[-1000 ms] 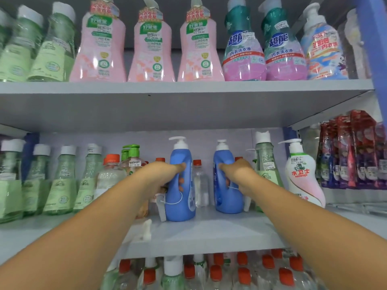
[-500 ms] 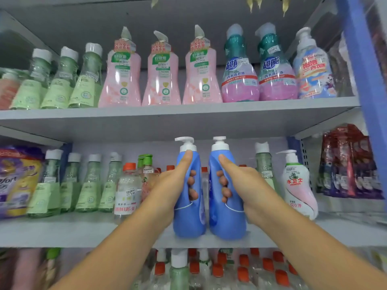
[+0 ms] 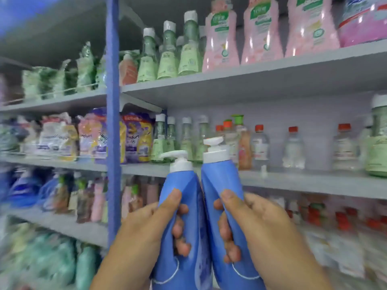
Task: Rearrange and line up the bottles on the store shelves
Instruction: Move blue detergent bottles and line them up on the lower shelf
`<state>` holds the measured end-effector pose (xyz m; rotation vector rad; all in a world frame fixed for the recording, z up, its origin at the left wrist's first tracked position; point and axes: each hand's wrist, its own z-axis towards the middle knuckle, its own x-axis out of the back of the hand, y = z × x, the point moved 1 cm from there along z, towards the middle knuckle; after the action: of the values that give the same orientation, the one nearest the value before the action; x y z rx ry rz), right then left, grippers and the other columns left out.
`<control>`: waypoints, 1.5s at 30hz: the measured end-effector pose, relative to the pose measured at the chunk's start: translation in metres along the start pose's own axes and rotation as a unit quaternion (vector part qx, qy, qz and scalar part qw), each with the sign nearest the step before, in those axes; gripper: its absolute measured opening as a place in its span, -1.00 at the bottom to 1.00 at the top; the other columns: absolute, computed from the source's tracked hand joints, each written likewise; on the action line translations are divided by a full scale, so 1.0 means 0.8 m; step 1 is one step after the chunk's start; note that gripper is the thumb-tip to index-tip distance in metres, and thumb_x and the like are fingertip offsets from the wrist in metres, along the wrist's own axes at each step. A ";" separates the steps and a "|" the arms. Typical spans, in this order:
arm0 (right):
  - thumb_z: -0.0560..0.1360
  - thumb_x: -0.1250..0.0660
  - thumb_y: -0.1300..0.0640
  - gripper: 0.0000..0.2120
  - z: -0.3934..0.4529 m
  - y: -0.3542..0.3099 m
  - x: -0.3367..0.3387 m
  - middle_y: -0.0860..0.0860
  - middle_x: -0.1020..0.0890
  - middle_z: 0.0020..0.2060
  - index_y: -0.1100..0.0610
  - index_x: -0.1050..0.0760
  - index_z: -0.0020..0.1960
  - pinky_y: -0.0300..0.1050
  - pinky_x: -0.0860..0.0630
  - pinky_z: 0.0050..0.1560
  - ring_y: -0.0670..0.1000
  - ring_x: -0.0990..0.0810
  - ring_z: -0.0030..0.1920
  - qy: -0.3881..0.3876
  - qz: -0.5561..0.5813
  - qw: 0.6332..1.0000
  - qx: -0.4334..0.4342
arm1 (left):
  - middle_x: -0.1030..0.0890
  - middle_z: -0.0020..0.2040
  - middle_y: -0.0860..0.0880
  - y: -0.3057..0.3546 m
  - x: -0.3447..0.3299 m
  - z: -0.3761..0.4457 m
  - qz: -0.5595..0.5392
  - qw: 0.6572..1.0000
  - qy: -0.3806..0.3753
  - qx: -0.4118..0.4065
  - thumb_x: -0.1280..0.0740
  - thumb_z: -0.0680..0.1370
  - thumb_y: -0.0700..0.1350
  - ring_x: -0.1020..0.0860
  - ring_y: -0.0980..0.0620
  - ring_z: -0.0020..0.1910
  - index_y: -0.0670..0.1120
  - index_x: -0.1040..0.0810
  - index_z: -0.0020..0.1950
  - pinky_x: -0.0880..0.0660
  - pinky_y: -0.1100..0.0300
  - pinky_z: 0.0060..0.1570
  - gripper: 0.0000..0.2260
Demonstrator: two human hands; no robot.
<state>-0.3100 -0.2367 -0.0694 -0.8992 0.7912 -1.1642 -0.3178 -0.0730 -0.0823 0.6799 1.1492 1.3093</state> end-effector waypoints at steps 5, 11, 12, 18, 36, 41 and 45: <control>0.58 -0.31 0.02 -0.66 0.002 0.129 -0.182 0.10 -0.49 -0.53 0.32 -0.53 -0.11 -0.03 -0.41 -0.37 0.04 -0.35 -0.65 -0.002 0.094 0.991 -0.092 | -0.55 -0.44 -0.21 -0.030 0.210 -0.025 0.088 0.993 0.080 0.013 -0.47 0.23 0.38 -0.56 -0.13 -0.51 -0.21 -0.64 -0.21 -0.46 0.14 -0.40 -0.38; 0.63 -0.27 0.09 -0.70 0.016 0.232 -0.384 0.07 -0.47 -0.53 0.35 -0.53 -0.07 -0.07 -0.43 -0.44 0.03 -0.38 -0.65 -0.036 0.140 0.977 -0.159 | -0.54 -0.44 -0.20 -0.033 0.433 -0.033 0.097 0.978 0.178 0.049 -0.45 0.23 0.27 -0.52 -0.10 -0.51 -0.19 -0.61 -0.24 -0.44 0.11 -0.37 -0.49; 0.63 -0.28 0.11 -0.71 0.021 0.243 -0.412 0.09 -0.47 -0.51 0.35 -0.53 -0.08 -0.06 -0.44 -0.40 0.04 -0.38 -0.64 -0.042 0.139 0.976 -0.164 | -0.54 -0.45 -0.20 -0.032 0.462 -0.030 0.106 0.974 0.191 0.051 -0.46 0.27 0.23 -0.52 -0.10 -0.53 -0.21 -0.59 -0.25 -0.45 0.13 -0.41 -0.52; 0.58 -0.35 0.23 -0.74 0.070 0.294 -0.556 0.20 -0.47 -0.47 0.31 -0.51 -0.26 -0.08 -0.44 -0.49 0.07 -0.35 -0.61 -0.094 0.108 0.973 -0.179 | -0.59 -0.43 -0.20 -0.040 0.615 0.024 0.162 0.957 0.232 0.067 -0.48 0.51 -0.04 -0.57 -0.11 -0.49 -0.19 -0.53 -0.34 -0.50 0.16 -0.45 -0.67; 0.59 -0.35 0.18 -0.68 0.443 0.452 -0.793 0.15 -0.50 -0.47 0.23 -0.42 -0.31 0.05 -0.44 -0.32 0.06 -0.37 -0.57 -0.021 0.077 0.993 -0.087 | -0.58 -0.47 -0.21 -0.079 0.861 0.448 0.163 0.966 0.202 0.011 -0.43 0.56 -0.05 -0.56 -0.06 -0.53 -0.17 -0.51 -0.41 -0.49 0.23 -0.50 -0.62; 0.61 -0.33 0.18 -0.67 0.504 0.505 -0.822 0.07 -0.47 -0.54 0.25 -0.40 -0.30 -0.12 -0.38 -0.46 0.06 -0.39 -0.55 0.068 0.026 0.994 -0.075 | -0.56 -0.50 -0.22 -0.114 0.904 0.541 0.160 0.980 0.116 0.007 -0.41 0.55 -0.01 -0.55 -0.06 -0.53 -0.06 -0.49 -0.54 -0.49 0.18 -0.44 -0.55; 0.61 -0.32 0.14 -0.68 0.536 0.544 -0.836 0.09 -0.47 -0.52 0.22 -0.39 -0.28 -0.14 -0.34 -0.50 0.03 -0.37 -0.57 0.137 -0.042 0.987 -0.067 | -0.53 -0.51 -0.23 -0.148 0.941 0.600 0.140 0.990 0.009 0.027 -0.39 0.58 -0.02 -0.51 -0.07 -0.54 -0.19 -0.48 -0.41 -0.45 0.22 -0.44 -0.59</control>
<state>0.1021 0.5530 -0.2344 -0.8999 1.0727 -1.3394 0.0740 0.7262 -0.2199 0.8955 1.1371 1.5256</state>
